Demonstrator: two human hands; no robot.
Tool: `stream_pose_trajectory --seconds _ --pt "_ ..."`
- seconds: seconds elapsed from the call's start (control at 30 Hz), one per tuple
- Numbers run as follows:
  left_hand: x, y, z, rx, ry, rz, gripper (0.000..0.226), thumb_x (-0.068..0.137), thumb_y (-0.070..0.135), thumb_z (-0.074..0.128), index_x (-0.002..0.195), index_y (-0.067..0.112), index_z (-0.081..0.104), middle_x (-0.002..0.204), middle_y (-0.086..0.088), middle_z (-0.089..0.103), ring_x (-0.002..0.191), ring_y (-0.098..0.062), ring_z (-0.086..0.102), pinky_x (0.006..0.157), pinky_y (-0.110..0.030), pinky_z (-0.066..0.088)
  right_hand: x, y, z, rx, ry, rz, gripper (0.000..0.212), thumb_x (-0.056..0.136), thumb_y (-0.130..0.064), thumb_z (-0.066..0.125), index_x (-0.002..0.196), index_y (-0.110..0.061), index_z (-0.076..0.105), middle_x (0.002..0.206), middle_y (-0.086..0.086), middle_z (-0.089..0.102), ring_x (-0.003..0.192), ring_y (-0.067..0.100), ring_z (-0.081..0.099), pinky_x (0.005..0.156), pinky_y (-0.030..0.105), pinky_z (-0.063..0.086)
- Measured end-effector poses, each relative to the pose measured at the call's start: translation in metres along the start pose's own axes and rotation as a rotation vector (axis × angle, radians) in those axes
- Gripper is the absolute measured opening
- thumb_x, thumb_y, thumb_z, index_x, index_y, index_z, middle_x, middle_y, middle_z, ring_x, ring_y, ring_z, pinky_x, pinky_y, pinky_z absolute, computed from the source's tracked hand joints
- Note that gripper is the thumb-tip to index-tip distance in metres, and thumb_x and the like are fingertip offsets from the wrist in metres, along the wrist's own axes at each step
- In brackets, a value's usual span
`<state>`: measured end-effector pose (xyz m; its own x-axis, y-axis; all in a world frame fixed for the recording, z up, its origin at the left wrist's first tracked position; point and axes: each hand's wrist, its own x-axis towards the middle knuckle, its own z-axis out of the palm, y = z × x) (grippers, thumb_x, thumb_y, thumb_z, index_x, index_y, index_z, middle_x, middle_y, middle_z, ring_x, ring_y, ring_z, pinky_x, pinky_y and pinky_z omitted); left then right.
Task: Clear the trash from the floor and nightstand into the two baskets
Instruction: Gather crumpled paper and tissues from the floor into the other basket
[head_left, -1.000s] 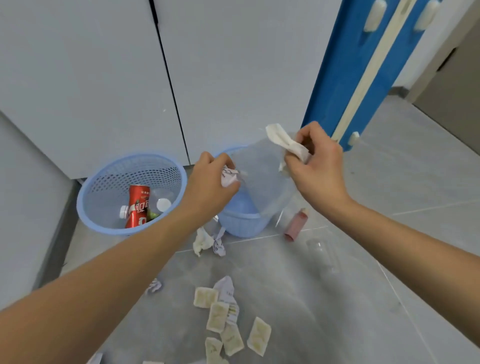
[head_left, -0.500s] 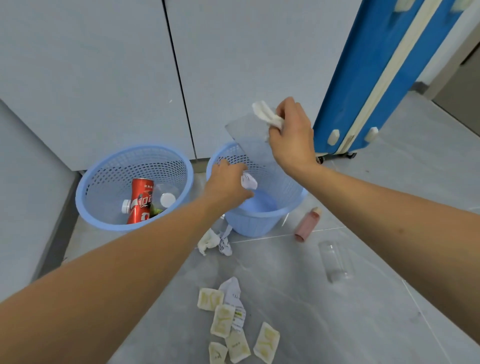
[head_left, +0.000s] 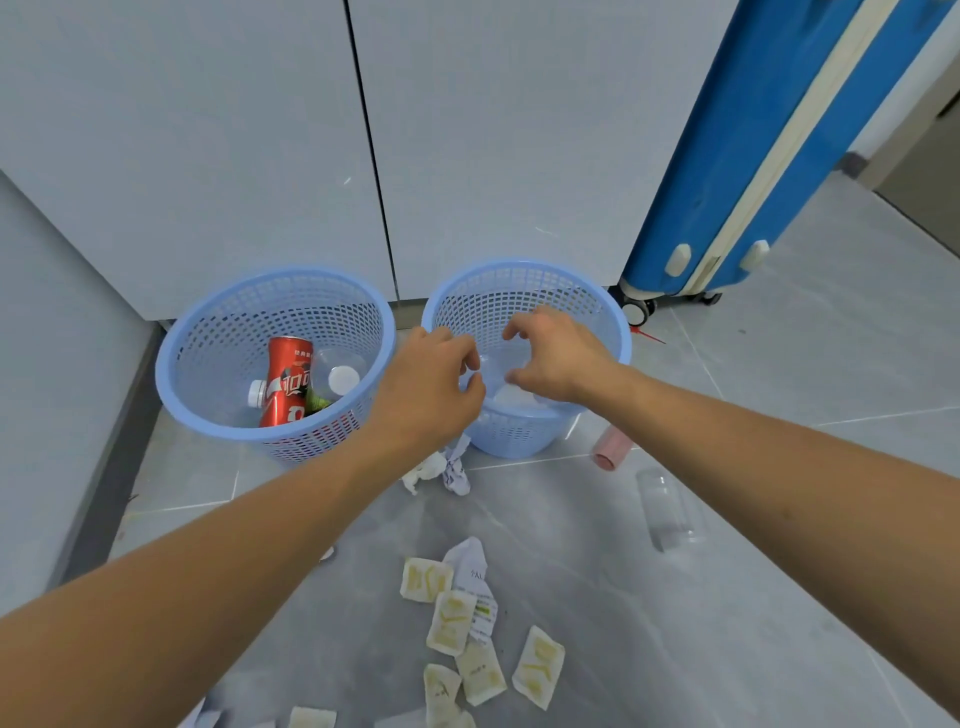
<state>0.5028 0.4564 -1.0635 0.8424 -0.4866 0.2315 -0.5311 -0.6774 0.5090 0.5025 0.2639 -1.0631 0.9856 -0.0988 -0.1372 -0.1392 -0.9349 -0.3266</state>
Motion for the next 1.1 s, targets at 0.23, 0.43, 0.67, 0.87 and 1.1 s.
stream_pose_trajectory --seconds 0.23,0.43,0.67,0.87,1.1 --pt "-0.028 0.001 -0.026 -0.078 0.079 -0.063 0.010 0.091 0.023 0.063 0.098 0.018 0.059 0.092 0.003 0.056 0.091 -0.018 0.052 0.075 -0.033 0.046 -0.044 -0.027 0.005 0.158 0.381 -0.181 0.019 0.085 -0.013 0.060 0.104 -0.013 0.060 0.104 0.004 0.057 0.101 0.025 0.054 0.082 0.047 0.050" --pt "-0.071 0.039 -0.100 -0.049 -0.017 -0.141 0.013 0.091 0.024 0.064 0.098 0.014 0.059 0.092 -0.001 0.058 0.087 -0.021 0.055 0.075 -0.041 0.051 -0.127 -0.066 -0.034 0.199 0.299 -0.159 0.018 0.086 -0.009 0.061 0.104 -0.013 0.061 0.105 0.002 0.057 0.100 0.024 0.052 0.081 0.044 0.045" --pt "-0.070 0.161 -0.214 -0.063 -0.106 -0.251 0.015 0.089 0.020 0.068 0.102 0.014 0.063 0.094 -0.001 0.060 0.091 -0.020 0.055 0.082 -0.043 0.052 -0.228 -0.089 -0.158 0.270 0.125 -0.057 0.020 0.084 -0.010 0.063 0.104 -0.011 0.061 0.106 0.005 0.059 0.100 0.028 0.056 0.079 0.046 0.047" --pt "-0.055 0.282 -0.280 -0.129 -0.109 -0.361 0.009 0.091 0.023 0.069 0.094 0.020 0.061 0.090 0.004 0.061 0.090 -0.018 0.056 0.079 -0.041 0.051 -0.273 -0.059 -0.288 0.308 0.055 0.016 0.020 0.085 -0.011 0.064 0.105 -0.013 0.062 0.104 0.003 0.060 0.106 0.028 0.057 0.081 0.046 0.052" --pt "-0.046 0.360 -0.298 -0.243 -0.002 -0.578 0.012 0.088 0.022 0.071 0.094 0.022 0.061 0.087 0.007 0.060 0.086 -0.014 0.058 0.074 -0.034 0.051 -0.273 -0.020 -0.388 0.207 -0.020 -0.046 0.020 0.085 -0.011 0.062 0.104 -0.015 0.063 0.103 0.000 0.060 0.107 0.023 0.055 0.083 0.036 0.048"
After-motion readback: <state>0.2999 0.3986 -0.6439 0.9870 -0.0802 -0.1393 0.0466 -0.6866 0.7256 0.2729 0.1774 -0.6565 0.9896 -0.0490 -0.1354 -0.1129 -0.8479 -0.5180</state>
